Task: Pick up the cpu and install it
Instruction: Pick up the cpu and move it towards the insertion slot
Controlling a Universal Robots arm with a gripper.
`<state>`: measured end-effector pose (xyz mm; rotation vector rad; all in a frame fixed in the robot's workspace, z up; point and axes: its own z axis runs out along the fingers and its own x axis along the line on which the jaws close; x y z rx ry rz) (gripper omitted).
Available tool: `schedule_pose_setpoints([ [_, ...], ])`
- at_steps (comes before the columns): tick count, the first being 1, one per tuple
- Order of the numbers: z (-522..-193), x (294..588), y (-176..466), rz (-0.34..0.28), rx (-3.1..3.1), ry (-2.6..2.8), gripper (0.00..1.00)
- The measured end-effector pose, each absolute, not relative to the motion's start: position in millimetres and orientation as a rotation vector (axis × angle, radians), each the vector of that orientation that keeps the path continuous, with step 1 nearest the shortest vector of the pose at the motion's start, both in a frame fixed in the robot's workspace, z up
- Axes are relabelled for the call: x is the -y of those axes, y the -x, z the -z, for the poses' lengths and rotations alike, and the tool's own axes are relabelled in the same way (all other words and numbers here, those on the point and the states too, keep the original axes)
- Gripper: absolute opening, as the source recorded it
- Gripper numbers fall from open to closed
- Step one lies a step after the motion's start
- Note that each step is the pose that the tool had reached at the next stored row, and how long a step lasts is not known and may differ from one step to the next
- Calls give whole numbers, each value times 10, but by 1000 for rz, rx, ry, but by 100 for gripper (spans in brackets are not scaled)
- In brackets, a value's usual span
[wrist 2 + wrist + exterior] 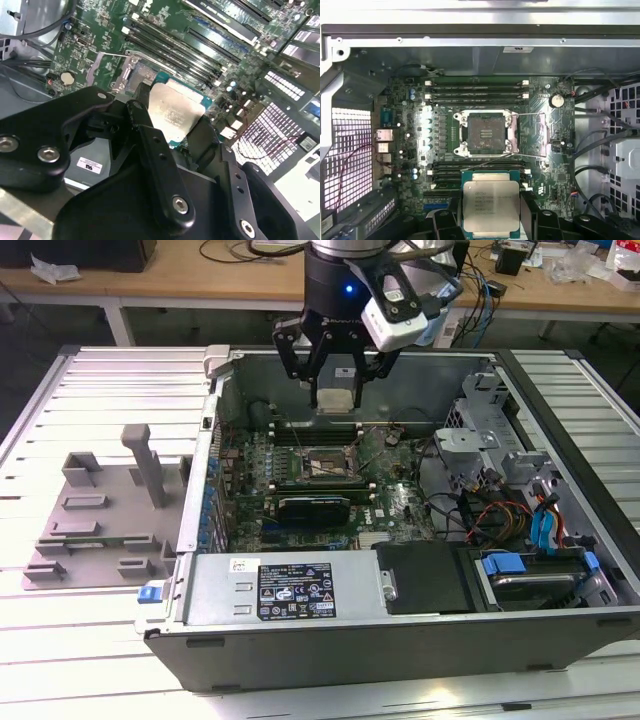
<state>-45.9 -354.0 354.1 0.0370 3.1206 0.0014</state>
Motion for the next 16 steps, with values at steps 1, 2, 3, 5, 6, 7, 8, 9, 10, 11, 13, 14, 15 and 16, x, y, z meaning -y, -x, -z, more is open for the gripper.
schedule_pose_setpoints([
  [1, -3536, 3528, 454, -1, -3121, -37, 55],
  [2, -3524, 3502, 449, -1, -3121, -37, 55],
  [3, -3512, 3480, 447, -1, -3121, -37, 55],
  [5, -3477, 3436, 444, -1, -3121, -37, 55],
  [6, -3453, 3409, 442, -1, -3121, -37, 55],
  [7, -3431, 3385, 442, -1, -3121, -37, 55],
  [8, -3417, 3372, 441, -1, -3121, -37, 55],
  [9, -3389, 3349, 441, -1, -3121, -37, 55],
  [10, -3358, 3321, 442, -1, -3121, -37, 55],
  [11, -3339, 3301, 441, -1, -3121, -37, 55],
  [13, -3279, 3239, 441, -1, -3121, -37, 55],
  [14, -3235, 3219, 440, -2, -3121, -37, 55],
  [15, -3206, 3210, 439, -1, -3121, -37, 55],
  [16, -3175, 3204, 437, -1, -3121, -37, 55],
])
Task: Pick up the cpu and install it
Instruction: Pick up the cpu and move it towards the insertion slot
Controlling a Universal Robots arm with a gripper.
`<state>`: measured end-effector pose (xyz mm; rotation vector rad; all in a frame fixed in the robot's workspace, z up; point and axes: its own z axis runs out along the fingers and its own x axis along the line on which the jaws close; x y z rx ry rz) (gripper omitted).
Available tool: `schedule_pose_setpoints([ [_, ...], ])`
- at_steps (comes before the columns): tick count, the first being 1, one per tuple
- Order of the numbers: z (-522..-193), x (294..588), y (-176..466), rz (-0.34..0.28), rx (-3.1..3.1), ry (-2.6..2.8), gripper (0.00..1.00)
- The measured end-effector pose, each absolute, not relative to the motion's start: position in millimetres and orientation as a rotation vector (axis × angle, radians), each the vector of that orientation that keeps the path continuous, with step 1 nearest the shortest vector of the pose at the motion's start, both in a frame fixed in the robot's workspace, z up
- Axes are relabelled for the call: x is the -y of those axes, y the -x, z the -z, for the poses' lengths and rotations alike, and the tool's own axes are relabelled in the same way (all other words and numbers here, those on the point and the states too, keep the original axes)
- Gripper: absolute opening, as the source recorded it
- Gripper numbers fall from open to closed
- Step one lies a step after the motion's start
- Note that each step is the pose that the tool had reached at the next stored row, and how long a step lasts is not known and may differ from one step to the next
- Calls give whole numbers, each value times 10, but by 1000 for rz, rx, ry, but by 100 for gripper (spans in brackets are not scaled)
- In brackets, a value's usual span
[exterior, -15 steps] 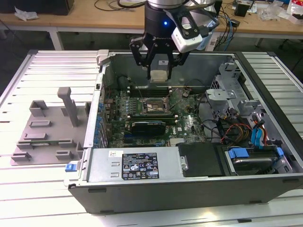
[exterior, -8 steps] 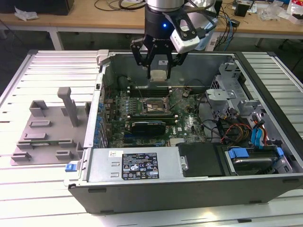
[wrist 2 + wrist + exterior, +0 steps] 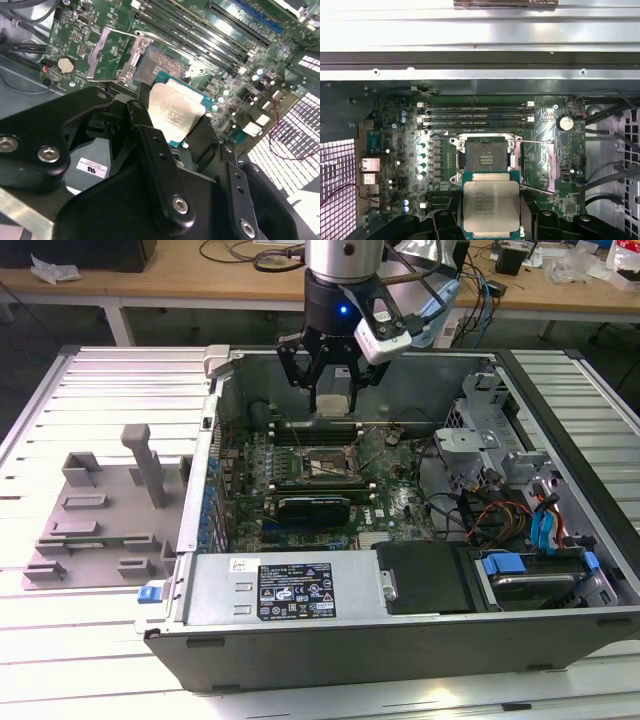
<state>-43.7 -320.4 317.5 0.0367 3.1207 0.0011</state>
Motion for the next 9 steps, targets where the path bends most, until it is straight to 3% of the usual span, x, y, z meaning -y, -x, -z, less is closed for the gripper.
schedule_pose_setpoints([
  [9, -3006, 3188, 437, -1, -3121, -37, 55],
])
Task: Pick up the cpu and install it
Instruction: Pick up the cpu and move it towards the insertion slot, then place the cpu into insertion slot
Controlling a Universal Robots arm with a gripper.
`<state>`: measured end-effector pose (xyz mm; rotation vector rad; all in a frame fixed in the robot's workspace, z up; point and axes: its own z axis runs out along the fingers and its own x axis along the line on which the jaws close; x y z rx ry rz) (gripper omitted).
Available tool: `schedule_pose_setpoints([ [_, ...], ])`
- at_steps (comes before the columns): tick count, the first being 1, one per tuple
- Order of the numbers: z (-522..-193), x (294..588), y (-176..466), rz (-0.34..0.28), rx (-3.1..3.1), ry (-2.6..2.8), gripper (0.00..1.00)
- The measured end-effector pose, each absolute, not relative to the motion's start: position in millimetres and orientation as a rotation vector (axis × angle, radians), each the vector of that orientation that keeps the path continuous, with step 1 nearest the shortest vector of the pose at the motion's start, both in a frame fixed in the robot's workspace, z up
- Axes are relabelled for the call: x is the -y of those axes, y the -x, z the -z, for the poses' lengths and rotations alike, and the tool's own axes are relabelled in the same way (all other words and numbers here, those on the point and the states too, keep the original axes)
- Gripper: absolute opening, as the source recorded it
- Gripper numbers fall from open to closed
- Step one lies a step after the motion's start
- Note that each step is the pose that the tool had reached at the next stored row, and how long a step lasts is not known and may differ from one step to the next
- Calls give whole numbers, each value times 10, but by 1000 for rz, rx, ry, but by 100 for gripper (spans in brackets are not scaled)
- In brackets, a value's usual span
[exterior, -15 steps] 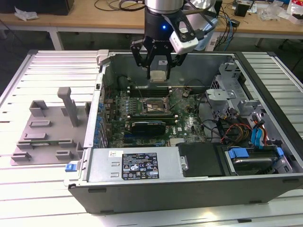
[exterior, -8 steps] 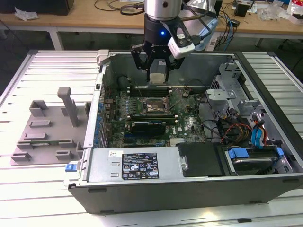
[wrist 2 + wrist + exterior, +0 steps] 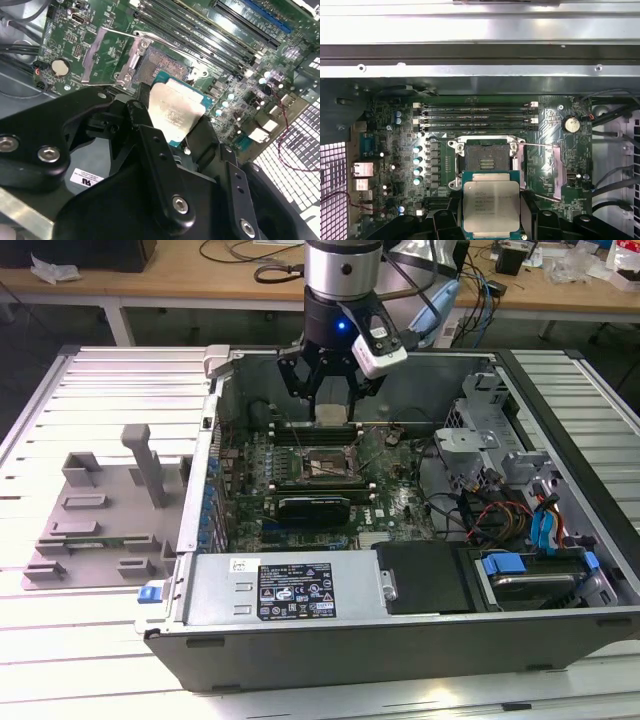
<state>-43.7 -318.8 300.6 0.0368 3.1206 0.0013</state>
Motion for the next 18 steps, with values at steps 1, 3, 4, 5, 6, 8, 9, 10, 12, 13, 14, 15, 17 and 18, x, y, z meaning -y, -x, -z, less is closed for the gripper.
schedule_pose_setpoints([
  [1, -2989, 3187, 437, -1, -3121, -37, 55],
  [3, -2949, 3188, 436, -1, -3121, -37, 55],
  [4, -2935, 3188, 436, -1, -3121, -37, 55],
  [5, -2924, 3188, 436, -1, -3121, -37, 55],
  [6, -2923, 3188, 436, -1, -3121, -37, 55],
  [8, -2915, 3187, 436, -2, -3120, -37, 55],
  [9, -2905, 3187, 436, -3, -3120, -37, 55],
  [10, -2896, 3187, 437, -2, -3121, -37, 55],
  [12, -2892, 3187, 438, -2, -3121, -37, 55],
  [13, -2891, 3187, 437, -2, -3121, -37, 55],
  [14, -2891, 3187, 437, -2, -3121, -37, 55],
  [15, -2888, 3187, 437, -2, -3121, -37, 55],
  [17, -2886, 3187, 437, -2, -3121, -37, 55],
  [18, -2884, 3187, 437, -2, -3121, -37, 55],
])
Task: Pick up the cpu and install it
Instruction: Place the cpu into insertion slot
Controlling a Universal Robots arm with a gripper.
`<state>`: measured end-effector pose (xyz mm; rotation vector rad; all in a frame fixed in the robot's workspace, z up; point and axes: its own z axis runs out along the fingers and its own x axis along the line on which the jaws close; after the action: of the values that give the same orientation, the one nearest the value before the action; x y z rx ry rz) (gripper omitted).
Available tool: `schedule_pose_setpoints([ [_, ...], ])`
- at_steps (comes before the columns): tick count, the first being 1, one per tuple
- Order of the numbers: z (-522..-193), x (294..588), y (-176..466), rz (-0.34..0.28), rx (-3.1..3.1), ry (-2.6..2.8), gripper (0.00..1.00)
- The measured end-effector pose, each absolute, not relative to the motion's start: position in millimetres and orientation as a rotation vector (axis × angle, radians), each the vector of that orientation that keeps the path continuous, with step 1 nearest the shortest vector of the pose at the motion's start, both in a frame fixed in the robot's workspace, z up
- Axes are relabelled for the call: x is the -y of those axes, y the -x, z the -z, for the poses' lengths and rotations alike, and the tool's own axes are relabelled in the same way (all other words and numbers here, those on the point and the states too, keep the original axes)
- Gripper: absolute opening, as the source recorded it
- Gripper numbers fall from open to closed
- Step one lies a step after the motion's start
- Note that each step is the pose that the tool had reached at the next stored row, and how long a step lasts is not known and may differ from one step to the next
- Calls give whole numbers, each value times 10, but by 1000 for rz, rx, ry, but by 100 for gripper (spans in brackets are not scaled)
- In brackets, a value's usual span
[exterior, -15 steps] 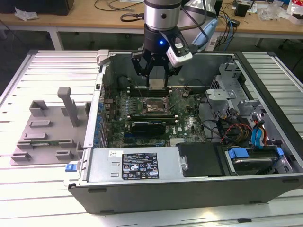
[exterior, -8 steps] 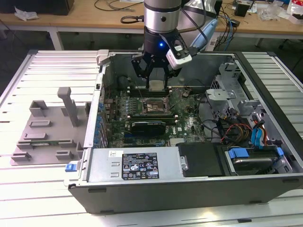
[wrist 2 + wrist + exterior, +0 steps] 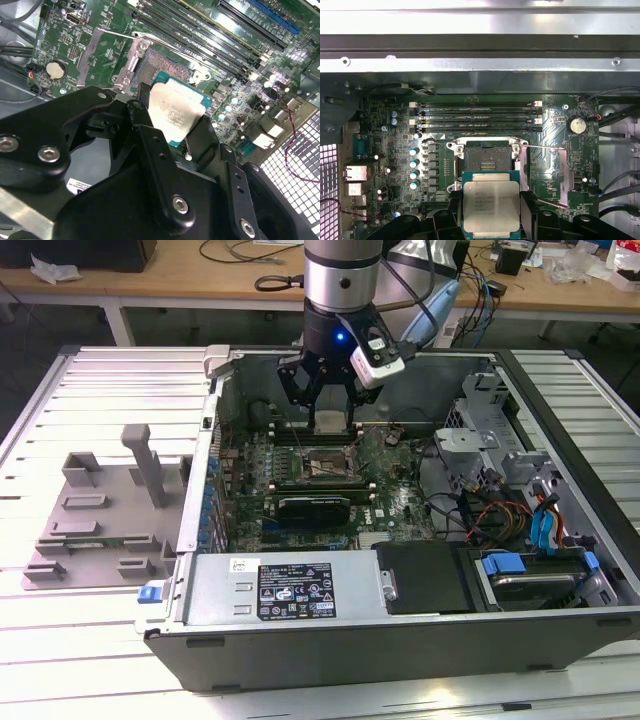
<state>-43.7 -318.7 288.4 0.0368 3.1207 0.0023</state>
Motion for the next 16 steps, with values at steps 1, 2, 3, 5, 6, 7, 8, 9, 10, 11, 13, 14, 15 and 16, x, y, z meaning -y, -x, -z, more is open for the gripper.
schedule_pose_setpoints([
  [1, -2883, 3187, 437, -2, -3121, -37, 55],
  [2, -2883, 3187, 437, -2, -3121, -37, 55],
  [3, -2881, 3187, 437, -2, -3121, -37, 55],
  [5, -2878, 3187, 437, -2, -3121, -37, 55],
  [6, -2877, 3187, 437, -2, -3121, -37, 55],
  [7, -2876, 3187, 437, -2, -3121, -37, 55],
  [8, -2875, 3187, 437, -3, -3121, -37, 55],
  [9, -2875, 3187, 437, -4, -3121, -37, 55],
  [10, -2875, 3187, 437, -4, -3121, -37, 55],
  [11, -2876, 3187, 438, -4, -3121, -37, 55],
  [13, -2876, 3188, 437, -3, -3120, -91, 55],
  [14, -2874, 3187, 437, -3, -3118, -129, 55],
  [15, -2872, 3187, 437, -2, -3113, -214, 55],
  [16, -2870, 3187, 437, -1, -3107, -291, 55],
])
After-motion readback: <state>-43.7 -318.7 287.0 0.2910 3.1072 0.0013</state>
